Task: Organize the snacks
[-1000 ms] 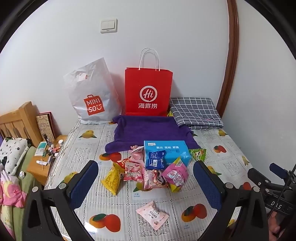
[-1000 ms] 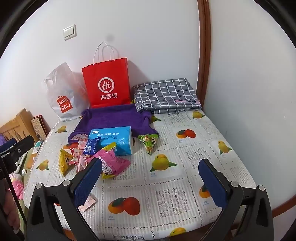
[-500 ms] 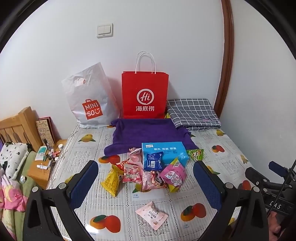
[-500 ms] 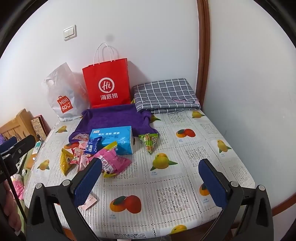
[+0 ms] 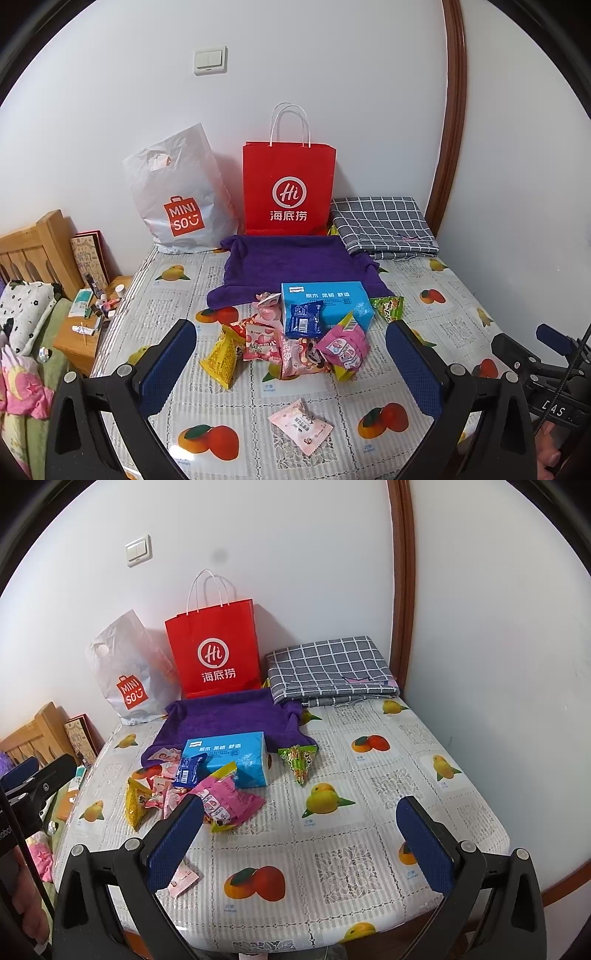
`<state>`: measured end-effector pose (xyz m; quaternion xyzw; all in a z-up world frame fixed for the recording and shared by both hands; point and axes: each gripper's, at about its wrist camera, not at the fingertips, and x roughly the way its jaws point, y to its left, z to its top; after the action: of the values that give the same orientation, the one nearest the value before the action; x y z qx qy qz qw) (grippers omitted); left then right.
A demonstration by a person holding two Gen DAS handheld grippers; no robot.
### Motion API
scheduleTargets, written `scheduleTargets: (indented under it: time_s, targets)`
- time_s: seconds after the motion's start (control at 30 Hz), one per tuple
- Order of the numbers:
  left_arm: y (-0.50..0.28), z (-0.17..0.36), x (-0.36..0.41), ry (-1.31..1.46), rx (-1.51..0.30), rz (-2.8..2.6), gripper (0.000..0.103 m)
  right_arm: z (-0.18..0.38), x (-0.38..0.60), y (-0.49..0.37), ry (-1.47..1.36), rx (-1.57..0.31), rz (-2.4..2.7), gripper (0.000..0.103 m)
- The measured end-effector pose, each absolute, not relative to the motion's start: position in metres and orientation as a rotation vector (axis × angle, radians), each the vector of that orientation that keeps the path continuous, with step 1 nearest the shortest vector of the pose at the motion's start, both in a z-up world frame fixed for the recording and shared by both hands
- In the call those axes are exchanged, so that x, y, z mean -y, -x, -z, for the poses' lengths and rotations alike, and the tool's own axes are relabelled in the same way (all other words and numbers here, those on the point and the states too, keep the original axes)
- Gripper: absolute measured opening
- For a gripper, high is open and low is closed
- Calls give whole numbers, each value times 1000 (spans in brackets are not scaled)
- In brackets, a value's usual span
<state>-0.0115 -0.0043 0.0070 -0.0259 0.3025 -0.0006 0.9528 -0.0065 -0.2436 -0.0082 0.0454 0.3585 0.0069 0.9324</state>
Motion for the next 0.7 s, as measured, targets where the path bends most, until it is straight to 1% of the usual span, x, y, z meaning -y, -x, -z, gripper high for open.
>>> scheduleTargets:
  time_s: [0.7]
  targets:
    - [13,-5,6,57,-613,5,103,8,239,11,-102,-734,-20,103]
